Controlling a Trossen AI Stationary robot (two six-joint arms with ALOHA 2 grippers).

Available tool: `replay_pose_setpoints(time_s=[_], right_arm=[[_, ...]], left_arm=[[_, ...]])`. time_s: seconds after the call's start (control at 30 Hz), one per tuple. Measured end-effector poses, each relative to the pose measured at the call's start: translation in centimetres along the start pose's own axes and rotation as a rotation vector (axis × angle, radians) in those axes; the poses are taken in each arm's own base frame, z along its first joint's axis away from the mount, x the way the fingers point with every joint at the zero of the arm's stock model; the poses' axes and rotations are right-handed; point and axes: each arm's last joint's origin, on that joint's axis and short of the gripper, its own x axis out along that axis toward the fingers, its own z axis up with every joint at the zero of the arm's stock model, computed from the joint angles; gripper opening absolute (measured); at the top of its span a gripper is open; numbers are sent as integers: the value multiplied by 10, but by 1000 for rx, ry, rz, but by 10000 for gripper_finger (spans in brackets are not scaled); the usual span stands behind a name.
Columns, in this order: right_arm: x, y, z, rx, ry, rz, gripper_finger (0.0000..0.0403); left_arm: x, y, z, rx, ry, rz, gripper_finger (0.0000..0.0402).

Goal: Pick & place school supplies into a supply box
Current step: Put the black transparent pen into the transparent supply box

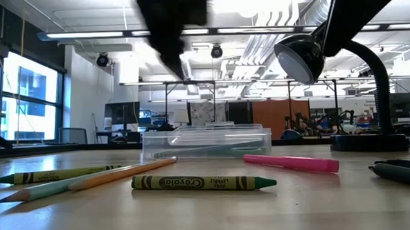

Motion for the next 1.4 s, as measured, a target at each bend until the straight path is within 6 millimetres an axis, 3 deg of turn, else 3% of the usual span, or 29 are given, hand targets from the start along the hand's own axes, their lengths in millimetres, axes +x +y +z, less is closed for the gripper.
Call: replay_pose_setpoints(time_s=[0.13, 0.27, 0.47, 0.53, 0.8, 1.17, 1.4], right_arm=[[9, 3, -4, 93, -53, -19, 115], [16, 7, -21, 155, 14, -16, 115], [-3, 13, -45, 238, 273, 96, 115], [-3, 19, -50, 285, 332, 149, 115], [17, 38, -68, 373, 506, 314, 115], [24, 38, -63, 426, 445, 313, 115], [54, 38, -82, 465, 477, 361, 115]], left_arm=[[-43, -16, -20, -67, 65, 45, 112], [-82, -31, -40, -109, -4, 125, 109], [-125, -44, -69, -223, -226, 389, 96], [-129, -48, -79, -246, -242, 432, 93], [-136, -64, -87, -269, -314, 403, 89], [-136, -67, -87, -258, -328, 406, 90], [-137, -67, -87, -309, -344, 399, 90]])
